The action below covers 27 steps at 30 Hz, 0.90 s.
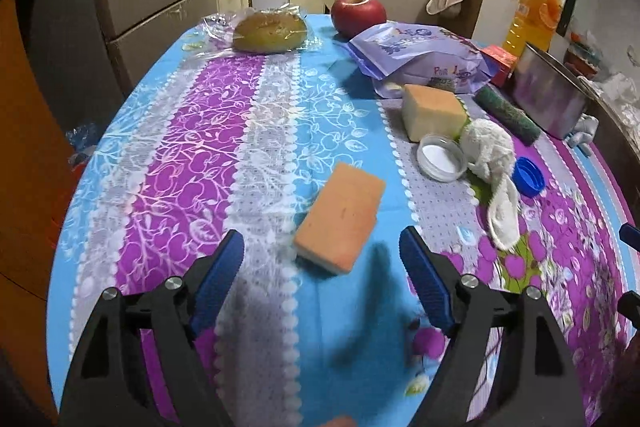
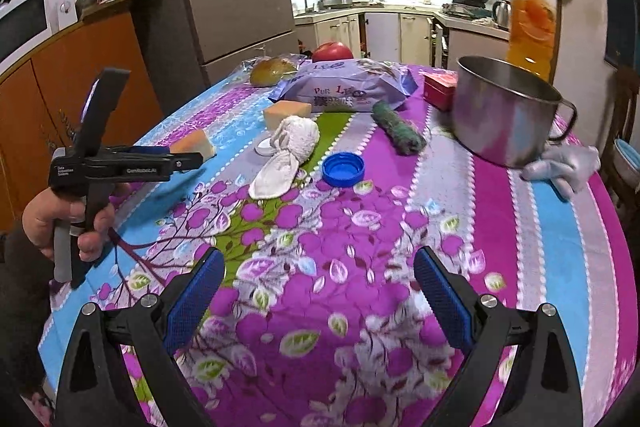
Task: Collect trash
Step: 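Move both open grippers back over the table toward the remaining items, then grasp the orange sponge with the left gripper while the right grasps the blue bottle cap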
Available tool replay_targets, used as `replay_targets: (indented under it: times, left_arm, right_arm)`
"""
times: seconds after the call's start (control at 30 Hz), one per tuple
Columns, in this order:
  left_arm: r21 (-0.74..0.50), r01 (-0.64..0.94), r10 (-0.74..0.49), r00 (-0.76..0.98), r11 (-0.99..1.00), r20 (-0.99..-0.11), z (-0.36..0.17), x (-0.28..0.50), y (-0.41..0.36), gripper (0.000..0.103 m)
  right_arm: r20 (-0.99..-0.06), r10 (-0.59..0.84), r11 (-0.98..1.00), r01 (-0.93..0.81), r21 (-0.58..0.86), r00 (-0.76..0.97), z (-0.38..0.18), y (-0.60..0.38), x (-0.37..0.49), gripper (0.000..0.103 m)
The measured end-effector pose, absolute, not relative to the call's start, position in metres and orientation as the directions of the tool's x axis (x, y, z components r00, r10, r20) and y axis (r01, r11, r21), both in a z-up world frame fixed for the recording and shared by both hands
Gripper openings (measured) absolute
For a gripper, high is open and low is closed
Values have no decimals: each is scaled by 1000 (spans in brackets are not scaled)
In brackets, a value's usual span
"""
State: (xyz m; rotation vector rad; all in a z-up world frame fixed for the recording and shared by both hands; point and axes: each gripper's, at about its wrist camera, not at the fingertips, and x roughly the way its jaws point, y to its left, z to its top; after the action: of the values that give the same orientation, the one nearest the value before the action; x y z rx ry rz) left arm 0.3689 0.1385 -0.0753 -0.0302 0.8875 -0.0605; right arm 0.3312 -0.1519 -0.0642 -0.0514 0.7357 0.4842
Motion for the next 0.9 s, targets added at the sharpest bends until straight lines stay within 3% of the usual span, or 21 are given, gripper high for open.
replay_targets:
  times: [0.1, 0.27, 0.33, 0.63, 0.9]
  left_arm:
    - [-36, 40, -53, 627, 999, -777, -78, 373, 136, 62]
    - [-58, 34, -67, 634, 998, -770, -76, 374, 138, 33]
    - [-59, 24, -61, 639, 998, -767, -76, 373, 139, 31]
    - [-54, 19, -54, 638, 998, -768, -76, 371, 136, 30]
    - [-50, 17, -49, 638, 999, -769, -76, 372, 136, 30]
  right_arm:
    - [-669, 409, 882, -456, 117, 621, -66, -146, 350, 94]
    - [-696, 399, 878, -466, 104, 597, -72, -135, 380, 77]
    - [-709, 385, 879, -468, 87, 591, -75, -129, 393, 68]
    - [-747, 346, 884, -464, 57, 567, -92, -110, 439, 64]
    - [-765, 296, 897, -442, 17, 572, -96, -100, 455, 48]
